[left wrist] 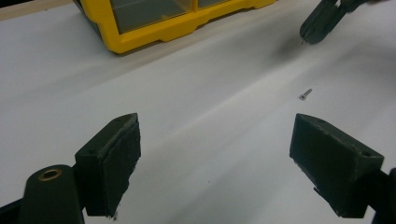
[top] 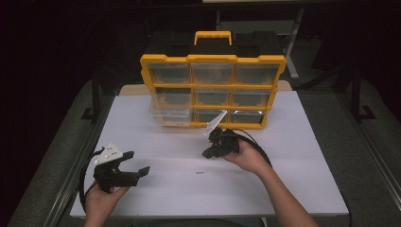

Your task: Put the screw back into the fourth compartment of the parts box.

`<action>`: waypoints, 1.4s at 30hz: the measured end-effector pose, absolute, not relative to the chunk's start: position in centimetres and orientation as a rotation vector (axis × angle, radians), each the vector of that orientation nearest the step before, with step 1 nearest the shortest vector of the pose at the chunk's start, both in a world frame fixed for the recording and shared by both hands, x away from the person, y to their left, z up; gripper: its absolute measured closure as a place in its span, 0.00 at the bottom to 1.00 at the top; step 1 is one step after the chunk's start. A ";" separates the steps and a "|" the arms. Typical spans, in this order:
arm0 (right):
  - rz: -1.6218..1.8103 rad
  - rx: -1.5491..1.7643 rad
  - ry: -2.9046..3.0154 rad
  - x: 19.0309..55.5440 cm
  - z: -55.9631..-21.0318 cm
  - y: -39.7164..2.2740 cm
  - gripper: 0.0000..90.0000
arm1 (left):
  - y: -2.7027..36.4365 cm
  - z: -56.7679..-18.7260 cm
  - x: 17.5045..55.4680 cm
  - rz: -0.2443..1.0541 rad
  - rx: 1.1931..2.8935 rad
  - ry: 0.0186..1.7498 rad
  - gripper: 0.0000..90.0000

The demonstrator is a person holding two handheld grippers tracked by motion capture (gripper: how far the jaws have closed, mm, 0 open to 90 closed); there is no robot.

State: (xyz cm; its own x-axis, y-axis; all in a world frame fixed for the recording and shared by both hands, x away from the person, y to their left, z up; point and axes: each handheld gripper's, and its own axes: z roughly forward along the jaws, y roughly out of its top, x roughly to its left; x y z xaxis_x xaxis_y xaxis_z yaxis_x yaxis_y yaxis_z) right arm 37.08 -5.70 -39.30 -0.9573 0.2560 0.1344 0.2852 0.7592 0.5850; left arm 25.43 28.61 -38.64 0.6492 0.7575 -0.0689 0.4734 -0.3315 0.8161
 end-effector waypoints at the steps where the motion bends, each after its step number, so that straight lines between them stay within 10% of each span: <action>1: -0.988 -0.454 -2.894 37.1 -39.0 -5.8 0.96 | 28.6 -38.6 25.4 0.411 1.991 0.960 0.18; 42: -1.075 -0.389 -3.020 42.5 -21.9 -2.5 0.96 | 28.9 -38.6 25.5 0.417 1.992 0.950 0.18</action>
State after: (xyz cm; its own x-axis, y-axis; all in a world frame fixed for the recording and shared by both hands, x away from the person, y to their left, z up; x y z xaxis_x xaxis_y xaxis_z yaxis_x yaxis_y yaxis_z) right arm 42.50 -2.46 -21.95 -0.9673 0.2537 -0.0014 0.1958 0.7499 0.6319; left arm 25.50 28.87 -38.55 0.6533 0.7545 -0.0622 0.4646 -0.3346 0.8199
